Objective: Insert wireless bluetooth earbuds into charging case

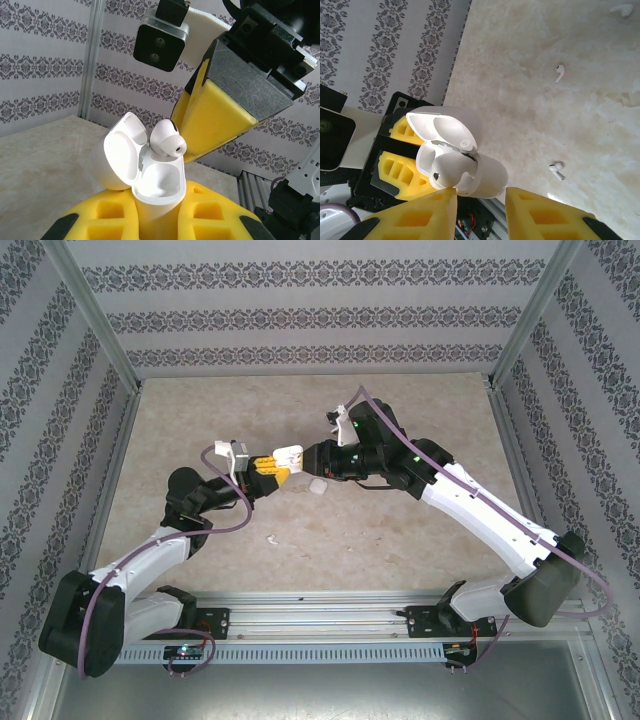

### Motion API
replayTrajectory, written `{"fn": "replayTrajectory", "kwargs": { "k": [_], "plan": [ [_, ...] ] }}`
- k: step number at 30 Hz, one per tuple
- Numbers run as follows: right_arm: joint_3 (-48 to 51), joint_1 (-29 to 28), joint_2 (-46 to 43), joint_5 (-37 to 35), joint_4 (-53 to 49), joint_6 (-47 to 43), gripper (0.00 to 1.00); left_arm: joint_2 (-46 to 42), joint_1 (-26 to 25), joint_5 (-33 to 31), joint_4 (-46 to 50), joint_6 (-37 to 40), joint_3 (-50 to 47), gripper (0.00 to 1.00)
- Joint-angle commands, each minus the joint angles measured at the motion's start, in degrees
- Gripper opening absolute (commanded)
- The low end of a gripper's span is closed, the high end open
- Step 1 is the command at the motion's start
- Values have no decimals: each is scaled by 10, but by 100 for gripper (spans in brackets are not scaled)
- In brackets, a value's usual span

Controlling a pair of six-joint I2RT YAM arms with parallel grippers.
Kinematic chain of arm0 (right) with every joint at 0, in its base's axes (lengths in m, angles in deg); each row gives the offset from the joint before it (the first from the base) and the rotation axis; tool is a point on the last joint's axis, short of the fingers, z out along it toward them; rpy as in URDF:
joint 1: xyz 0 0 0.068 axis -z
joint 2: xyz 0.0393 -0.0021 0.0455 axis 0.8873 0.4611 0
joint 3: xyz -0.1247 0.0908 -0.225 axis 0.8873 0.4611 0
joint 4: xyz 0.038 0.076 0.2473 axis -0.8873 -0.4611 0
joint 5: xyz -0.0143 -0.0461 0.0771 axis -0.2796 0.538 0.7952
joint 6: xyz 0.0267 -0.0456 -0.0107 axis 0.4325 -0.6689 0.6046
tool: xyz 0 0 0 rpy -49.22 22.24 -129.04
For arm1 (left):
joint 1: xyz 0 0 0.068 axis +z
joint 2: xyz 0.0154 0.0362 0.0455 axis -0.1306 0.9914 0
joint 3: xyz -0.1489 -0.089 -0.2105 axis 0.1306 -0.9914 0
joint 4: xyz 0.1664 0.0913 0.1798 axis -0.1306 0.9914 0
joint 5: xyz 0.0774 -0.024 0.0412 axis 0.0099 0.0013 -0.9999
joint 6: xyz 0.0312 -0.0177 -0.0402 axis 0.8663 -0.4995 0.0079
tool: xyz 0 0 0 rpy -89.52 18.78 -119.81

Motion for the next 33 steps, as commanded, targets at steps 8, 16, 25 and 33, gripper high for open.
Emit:
{"fn": "replayTrajectory", "kwargs": {
  "k": [8, 16, 25, 33],
  "plan": [
    [19, 9, -9, -34, -27, 28, 33, 8, -20, 15, -4, 28, 13, 0],
    [33, 10, -27, -32, -24, 30, 32, 6, -20, 10, 5, 39, 15, 0],
    [50, 20, -42, -30, -23, 37, 32, 9, -20, 10, 10, 41, 20, 0],
    [34, 15, -56, -39, -16, 15, 33, 10, -21, 9, 19, 49, 20, 0]
  ]
}}
